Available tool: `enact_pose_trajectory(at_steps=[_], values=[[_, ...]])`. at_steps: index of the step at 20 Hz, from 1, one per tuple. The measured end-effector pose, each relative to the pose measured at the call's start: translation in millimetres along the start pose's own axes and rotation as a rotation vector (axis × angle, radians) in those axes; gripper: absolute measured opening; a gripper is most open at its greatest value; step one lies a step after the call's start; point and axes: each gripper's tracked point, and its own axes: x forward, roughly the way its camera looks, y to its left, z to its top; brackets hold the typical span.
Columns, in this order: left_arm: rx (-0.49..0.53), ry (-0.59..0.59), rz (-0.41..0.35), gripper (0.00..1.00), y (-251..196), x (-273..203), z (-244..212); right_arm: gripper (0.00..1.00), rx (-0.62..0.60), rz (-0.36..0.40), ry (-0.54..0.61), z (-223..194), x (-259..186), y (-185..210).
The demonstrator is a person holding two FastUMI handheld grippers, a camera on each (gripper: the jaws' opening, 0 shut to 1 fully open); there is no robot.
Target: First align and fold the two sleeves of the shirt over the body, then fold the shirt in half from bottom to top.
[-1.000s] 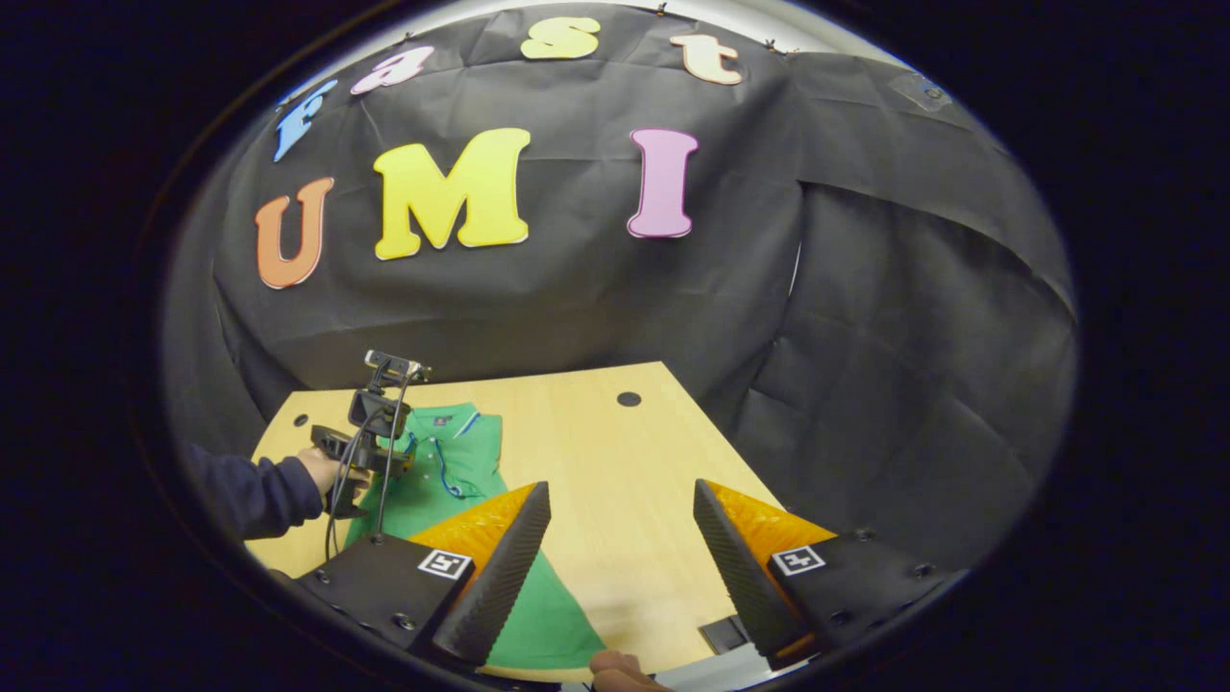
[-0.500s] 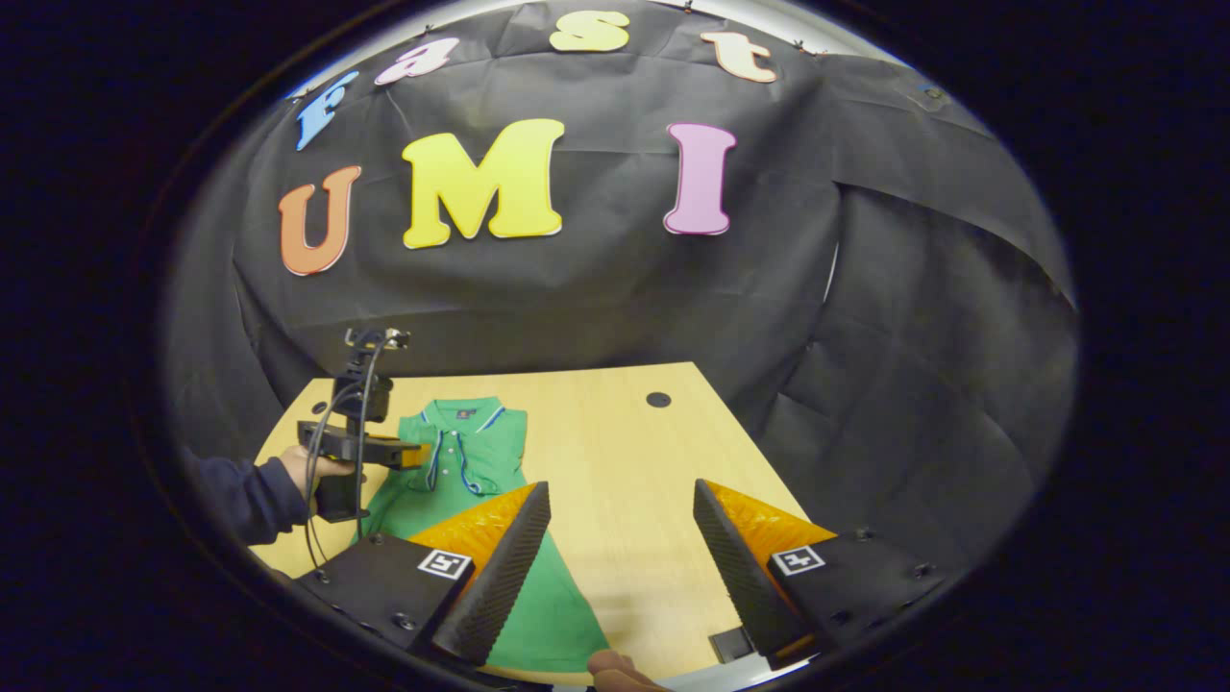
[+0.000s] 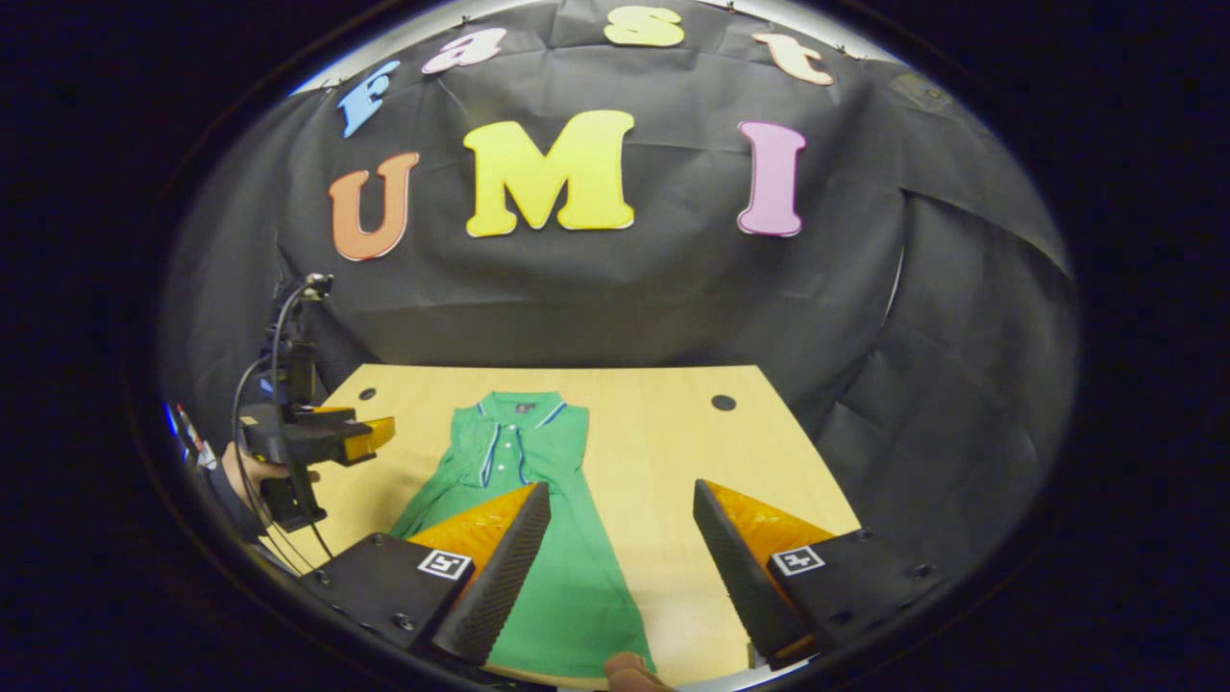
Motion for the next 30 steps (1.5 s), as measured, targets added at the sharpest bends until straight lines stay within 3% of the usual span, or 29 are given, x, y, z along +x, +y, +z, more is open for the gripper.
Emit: enact_pose_trajectory(at_steps=[2,5,6,7,10,19,20,22,28,29,30], values=[[-0.002,0.019,-0.004,0.99,8.0,-18.9,-18.1,0.92,-0.015,0.027,0.042,-12.8,5.8,9.0],[-0.017,0.119,-0.008,0.98,16.4,-37.2,-70.8,0.93,-0.055,0.054,0.121,-42.1,16.6,18.4],[-0.03,0.151,-0.005,0.98,18.0,-43.1,-86.0,0.97,-0.071,0.058,0.154,-53.4,20.6,20.8],[-0.038,0.183,-0.006,0.99,18.7,-49.7,-102.7,0.92,-0.083,0.065,0.189,-65.6,23.7,22.8],[-0.03,0.276,-0.005,0.99,21.0,-62.9,-151.1,0.92,-0.114,0.08,0.294,-104.5,29.7,23.7],[-0.053,0.573,-0.027,0.98,16.1,-106.5,-255.7,0.92,-0.135,0.02,0.641,-230.1,24.8,-10.3],[-0.06,0.61,-0.023,0.98,17.5,-113.6,-266.5,0.97,-0.122,0.011,0.682,-241.2,22.6,-13.8],[-0.068,0.671,-0.017,0.99,18.5,-124.6,-283.1,0.93,-0.089,-0.005,0.757,-260.0,19.1,-19.8],[-0.081,0.79,-0.025,0.96,13.4,-145.3,-305.9,0.92,-0.008,-0.027,0.917,-297.8,10.5,-24.4],[-0.087,0.797,-0.031,1.0,11.5,-145.9,-305.6,0.92,-0.002,-0.024,0.936,-302.2,9.8,-22.5],[-0.09,0.812,-0.037,0.94,9.8,-147.3,-306.0,0.97,-0.004,-0.024,0.961,-307.1,7.3,-22.4]])
